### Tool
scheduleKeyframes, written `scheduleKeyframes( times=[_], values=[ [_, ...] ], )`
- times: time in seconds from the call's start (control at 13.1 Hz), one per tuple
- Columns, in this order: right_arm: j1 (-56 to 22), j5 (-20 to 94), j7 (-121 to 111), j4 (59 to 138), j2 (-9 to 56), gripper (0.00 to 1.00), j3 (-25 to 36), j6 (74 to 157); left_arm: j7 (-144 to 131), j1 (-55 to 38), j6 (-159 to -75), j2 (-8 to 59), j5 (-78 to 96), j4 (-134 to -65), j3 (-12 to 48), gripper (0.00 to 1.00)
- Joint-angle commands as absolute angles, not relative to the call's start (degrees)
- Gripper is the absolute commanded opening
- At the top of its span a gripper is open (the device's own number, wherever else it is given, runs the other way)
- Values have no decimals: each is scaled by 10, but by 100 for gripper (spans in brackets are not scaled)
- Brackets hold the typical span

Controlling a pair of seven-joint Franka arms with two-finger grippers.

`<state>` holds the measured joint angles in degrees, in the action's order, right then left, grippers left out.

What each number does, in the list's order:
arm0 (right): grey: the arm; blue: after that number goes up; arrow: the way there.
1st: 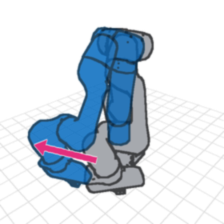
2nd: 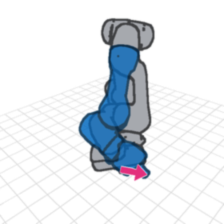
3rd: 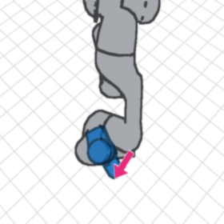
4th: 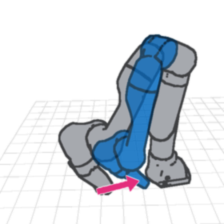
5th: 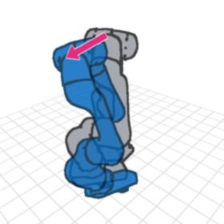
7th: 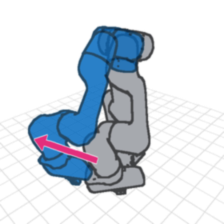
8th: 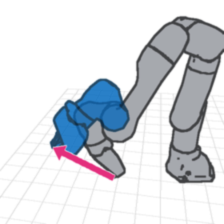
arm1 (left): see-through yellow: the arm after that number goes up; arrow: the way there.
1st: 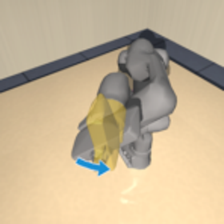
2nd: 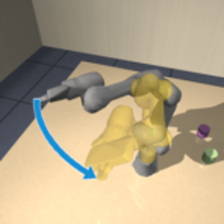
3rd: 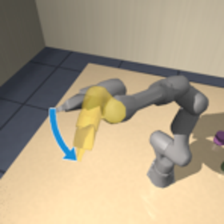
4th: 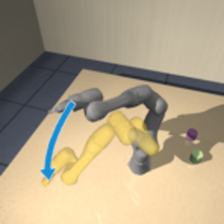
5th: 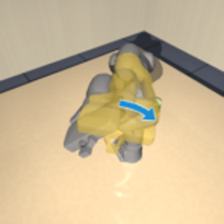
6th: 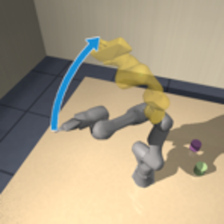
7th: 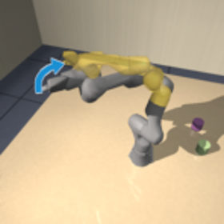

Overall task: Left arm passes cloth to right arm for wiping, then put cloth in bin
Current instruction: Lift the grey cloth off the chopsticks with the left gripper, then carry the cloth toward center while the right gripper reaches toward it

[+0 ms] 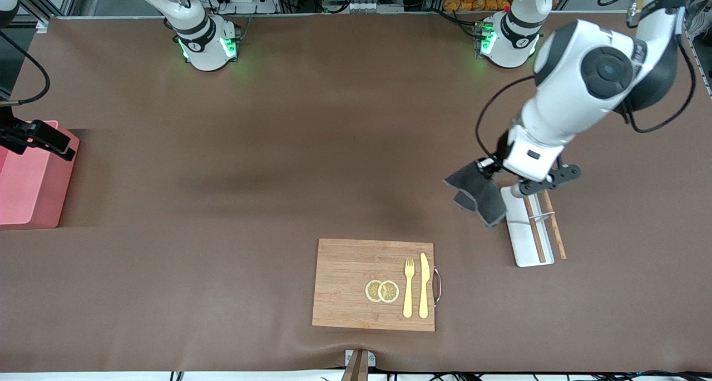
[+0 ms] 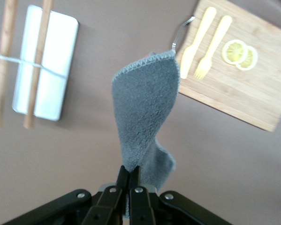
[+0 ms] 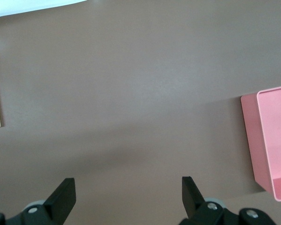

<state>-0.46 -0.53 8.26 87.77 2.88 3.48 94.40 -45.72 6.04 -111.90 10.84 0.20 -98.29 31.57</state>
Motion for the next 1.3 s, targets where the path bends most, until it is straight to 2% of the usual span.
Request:
scheduleKeyframes(
  times=[0.0, 0.46, 0.61, 0.84, 1.22],
  values=[
    [-11, 15, 203, 875, 30, 100, 28, 919, -566, 50, -1105, 121, 11, -946, 356, 0],
    [-64, 132, 535, 874, 58, 100, 27, 891, -820, -79, -1135, 217, 6, -819, 359, 0],
    [-87, 157, 640, 871, 82, 100, 27, 897, -884, -104, -1187, 228, 7, -817, 359, 0],
    [-87, 310, 766, 874, 126, 100, 28, 930, -997, -152, -1286, 267, 6, -787, 356, 0],
    [-100, 418, 778, 881, 173, 100, 28, 954, -1075, -198, -1411, 307, 4, -766, 353, 0]
  ],
)
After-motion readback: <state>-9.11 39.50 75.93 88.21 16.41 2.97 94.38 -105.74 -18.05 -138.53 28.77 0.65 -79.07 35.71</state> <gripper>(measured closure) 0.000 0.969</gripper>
